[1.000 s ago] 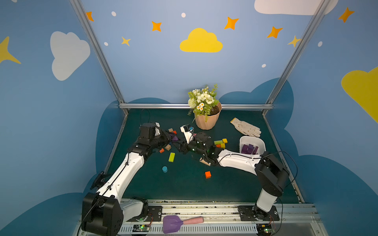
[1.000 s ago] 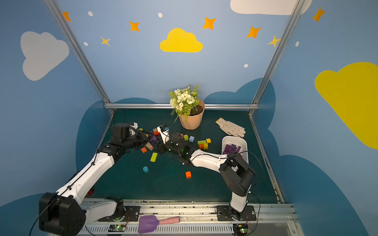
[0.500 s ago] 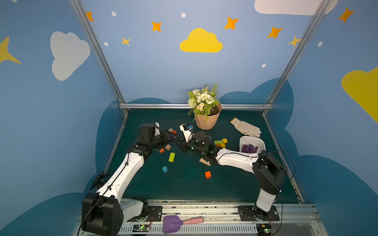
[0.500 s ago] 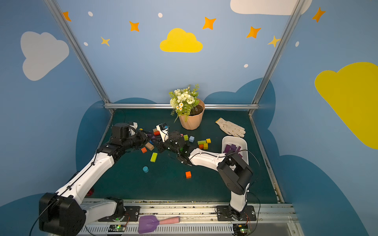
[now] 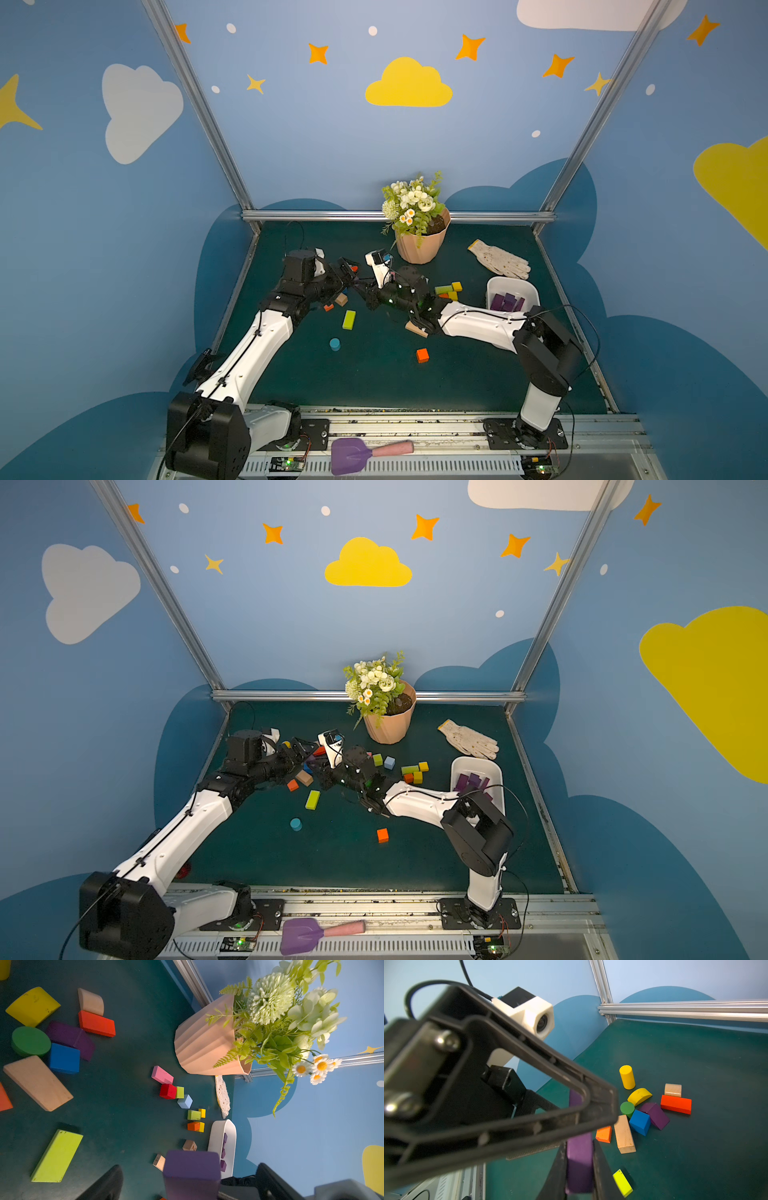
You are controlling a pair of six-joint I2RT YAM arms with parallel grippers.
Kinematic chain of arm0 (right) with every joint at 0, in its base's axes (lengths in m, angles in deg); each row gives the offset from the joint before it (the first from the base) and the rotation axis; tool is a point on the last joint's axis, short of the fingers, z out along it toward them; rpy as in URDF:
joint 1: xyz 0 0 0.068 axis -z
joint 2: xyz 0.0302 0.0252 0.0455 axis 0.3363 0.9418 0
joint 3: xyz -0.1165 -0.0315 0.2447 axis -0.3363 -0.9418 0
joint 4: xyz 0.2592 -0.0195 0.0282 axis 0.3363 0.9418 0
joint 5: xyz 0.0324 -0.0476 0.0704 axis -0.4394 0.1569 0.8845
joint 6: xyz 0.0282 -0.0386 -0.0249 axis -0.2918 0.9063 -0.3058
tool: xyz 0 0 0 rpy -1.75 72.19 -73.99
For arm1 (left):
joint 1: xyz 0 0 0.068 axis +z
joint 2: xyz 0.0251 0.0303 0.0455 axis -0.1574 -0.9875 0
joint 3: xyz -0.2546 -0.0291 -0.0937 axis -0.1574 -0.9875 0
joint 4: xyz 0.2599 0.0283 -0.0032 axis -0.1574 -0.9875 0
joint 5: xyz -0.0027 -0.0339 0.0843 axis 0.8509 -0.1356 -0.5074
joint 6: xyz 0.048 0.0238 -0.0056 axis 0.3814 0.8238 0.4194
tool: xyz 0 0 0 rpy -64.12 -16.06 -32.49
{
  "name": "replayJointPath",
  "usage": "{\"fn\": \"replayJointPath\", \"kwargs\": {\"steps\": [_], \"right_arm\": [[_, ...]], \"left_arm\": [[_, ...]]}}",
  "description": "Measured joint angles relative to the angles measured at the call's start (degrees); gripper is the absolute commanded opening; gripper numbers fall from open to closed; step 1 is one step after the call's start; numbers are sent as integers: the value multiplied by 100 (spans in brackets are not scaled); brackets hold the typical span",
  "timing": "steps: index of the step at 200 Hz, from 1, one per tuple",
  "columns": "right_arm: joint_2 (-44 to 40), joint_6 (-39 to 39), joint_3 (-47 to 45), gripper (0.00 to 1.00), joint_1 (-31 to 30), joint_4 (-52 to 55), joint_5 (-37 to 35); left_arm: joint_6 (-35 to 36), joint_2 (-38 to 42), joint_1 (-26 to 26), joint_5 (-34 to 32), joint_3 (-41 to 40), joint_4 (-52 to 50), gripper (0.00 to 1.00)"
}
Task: Pick purple bricks into the storage bin
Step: Place the building block in the storage box.
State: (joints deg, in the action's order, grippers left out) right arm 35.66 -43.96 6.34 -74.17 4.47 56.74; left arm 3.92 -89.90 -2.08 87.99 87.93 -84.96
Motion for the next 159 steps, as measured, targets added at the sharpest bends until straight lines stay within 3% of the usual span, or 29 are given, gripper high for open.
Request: {"fn": "replayJointPath", "kwargs": {"steps": [78,159], "right_arm": [[-184,4,-411,11,17,48,-249],[-1318,7,-1379,13,315,391,-817]], "left_arm": [[85,0,26,-155,57,-278,99],[385,-315,28,-238,549,-828,100]]}}
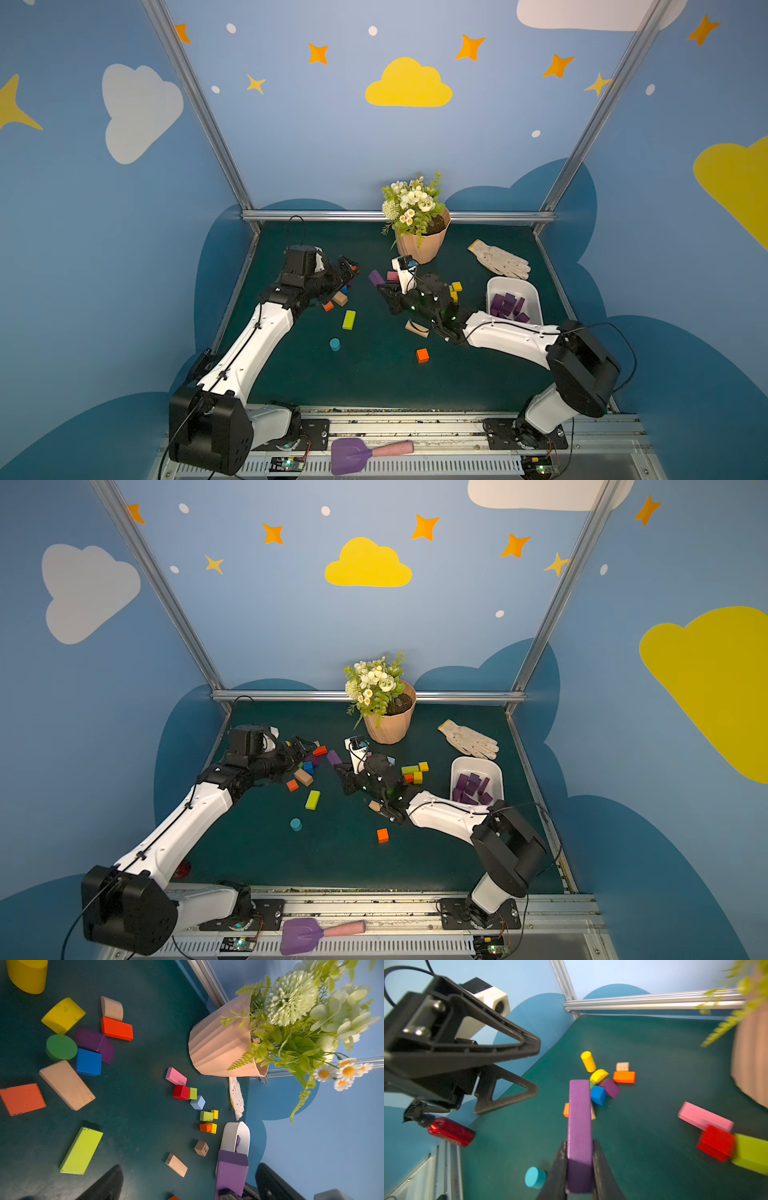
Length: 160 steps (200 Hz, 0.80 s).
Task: Pick purple bricks into the storage bin
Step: Place the building block in the storage box.
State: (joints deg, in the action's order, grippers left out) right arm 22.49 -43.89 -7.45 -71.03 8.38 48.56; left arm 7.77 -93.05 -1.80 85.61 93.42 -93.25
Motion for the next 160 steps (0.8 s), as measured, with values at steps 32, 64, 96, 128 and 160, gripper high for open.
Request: {"fn": "replayJointPath", "kwargs": {"steps": [32,64,96,128,160], "right_arm": [[-654,-4,-420,14,173,490,-337],[-1351,-50,-732,14,380,1169,-802],[-1858,-192,-844,14,632,2017,-1294],[-2312,-376,-986,14,1038,2787,-1576],[-2682,-544,-1086,14,1423,3451,-1823]], "left_arm": [[118,-238,7,4,203,-328,99],[291,-503,15,22,570,-811,99],[546,-743,20,33,953,-1255,99],[748,-997,20,7,1019,-1526,99],[831,-1132,20,-26,863,-1596,99]]}}
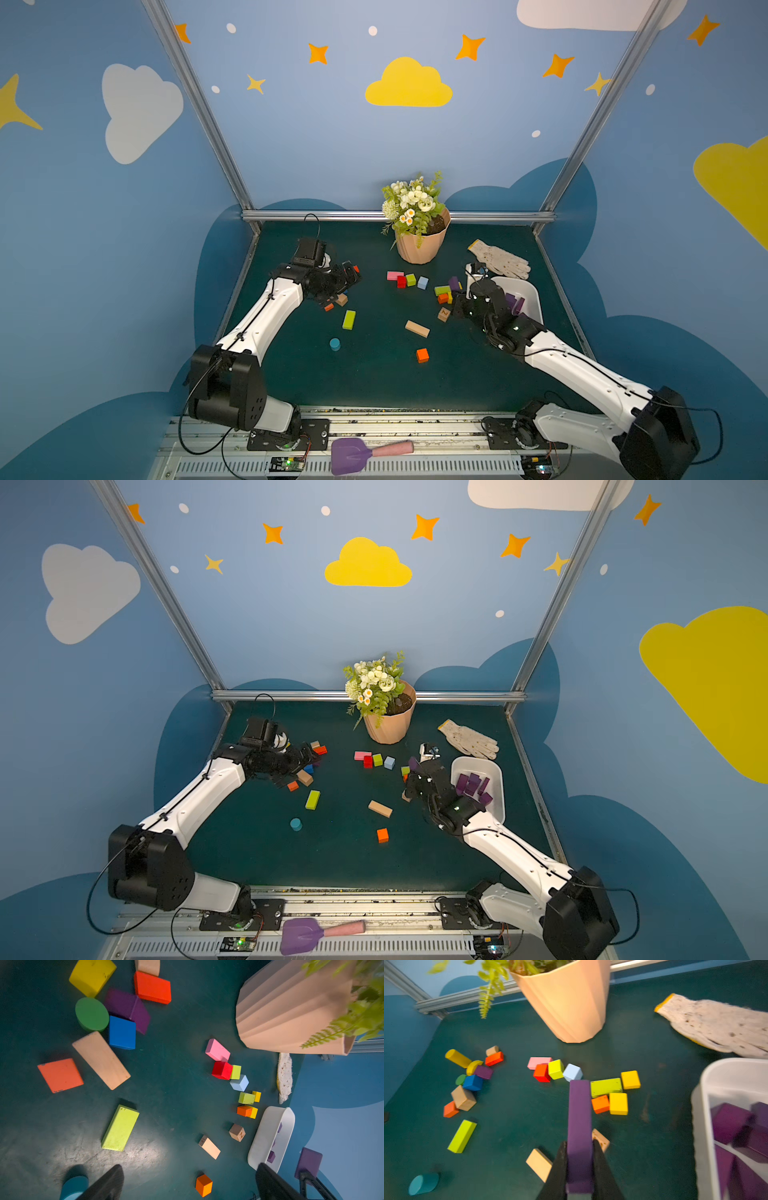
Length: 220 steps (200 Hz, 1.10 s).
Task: Pick purple bricks into the storage bin
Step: Place the building block in the storage box.
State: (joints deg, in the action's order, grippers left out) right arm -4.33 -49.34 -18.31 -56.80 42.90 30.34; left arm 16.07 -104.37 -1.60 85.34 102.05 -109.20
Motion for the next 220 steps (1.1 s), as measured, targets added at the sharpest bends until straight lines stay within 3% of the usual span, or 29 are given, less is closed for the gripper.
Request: {"fn": "replayJointPath", "kwargs": {"steps": [64,117,220], "right_arm": [[-455,-282,-127,15,1152,992,-208],[-470,-428,-306,16,2430,1338,321],[-162,-466,-474,18,3792,1384,1228]], "left_arm": [[103,-116,-2,-94,-48,-46,99],[138,-216,-13,-87,-48,-46,99],[142,-216,-24,-81,-48,-48,99]]}}
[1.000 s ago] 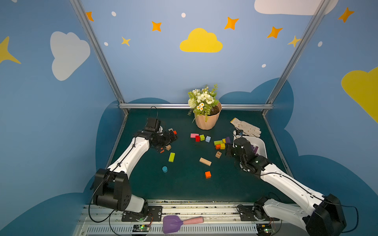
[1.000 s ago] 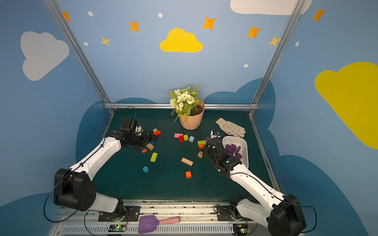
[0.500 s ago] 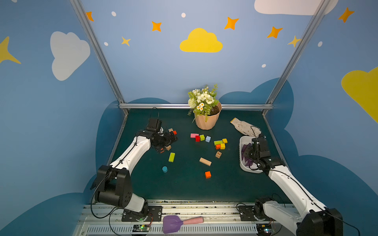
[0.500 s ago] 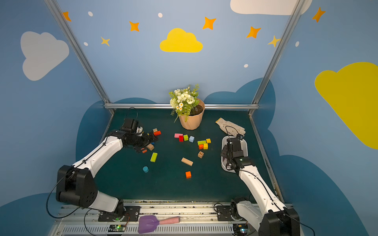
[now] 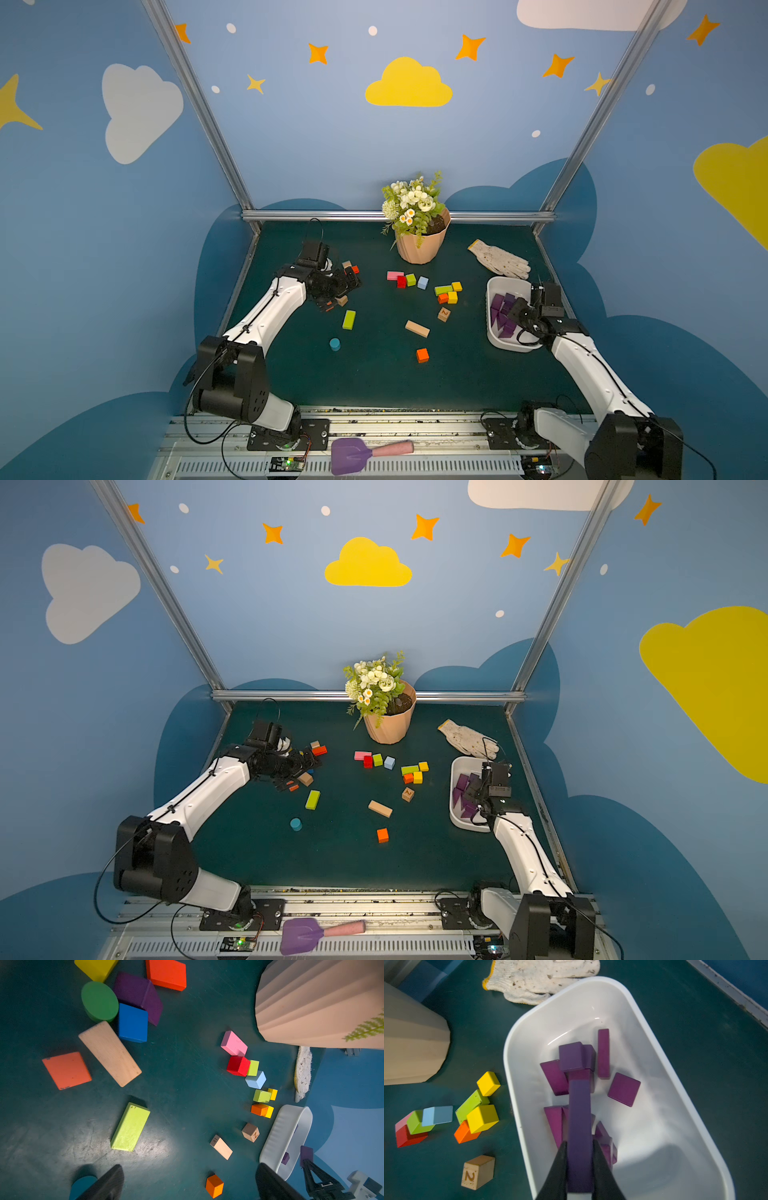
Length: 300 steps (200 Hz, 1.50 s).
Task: Pick purple bricks into the storage bin
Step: Place the building block in the storage box.
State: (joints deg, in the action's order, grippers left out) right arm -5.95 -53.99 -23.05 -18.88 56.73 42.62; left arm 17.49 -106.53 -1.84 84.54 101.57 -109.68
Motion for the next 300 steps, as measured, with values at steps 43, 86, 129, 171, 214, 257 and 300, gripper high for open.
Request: {"fn": "replayJointPath", "kwargs": {"steps": [43,86,129,171,214,257,300], "right_arm": [[326,20,-55,17,404,2,264],[341,22,-85,17,501,7,262],[328,24,-177,17,516,111,229],[219,63,-227,17,516,275,219],[214,87,-260,18,516,356,225],[262,101,-367,18,516,409,284],[385,111,-382,22,516,422,313]], "left_arm": [[0,0,0,4,0,0,99],[0,-2,0,9,0,2,99],[0,-35,0,28,0,2,100],[0,-33,0,50,0,7,99],[-2,-33,-2,90,0,9,99],[-2,-33,-4,111,0,9,99],[-2,-33,-15,114,-9,11,100]]}}
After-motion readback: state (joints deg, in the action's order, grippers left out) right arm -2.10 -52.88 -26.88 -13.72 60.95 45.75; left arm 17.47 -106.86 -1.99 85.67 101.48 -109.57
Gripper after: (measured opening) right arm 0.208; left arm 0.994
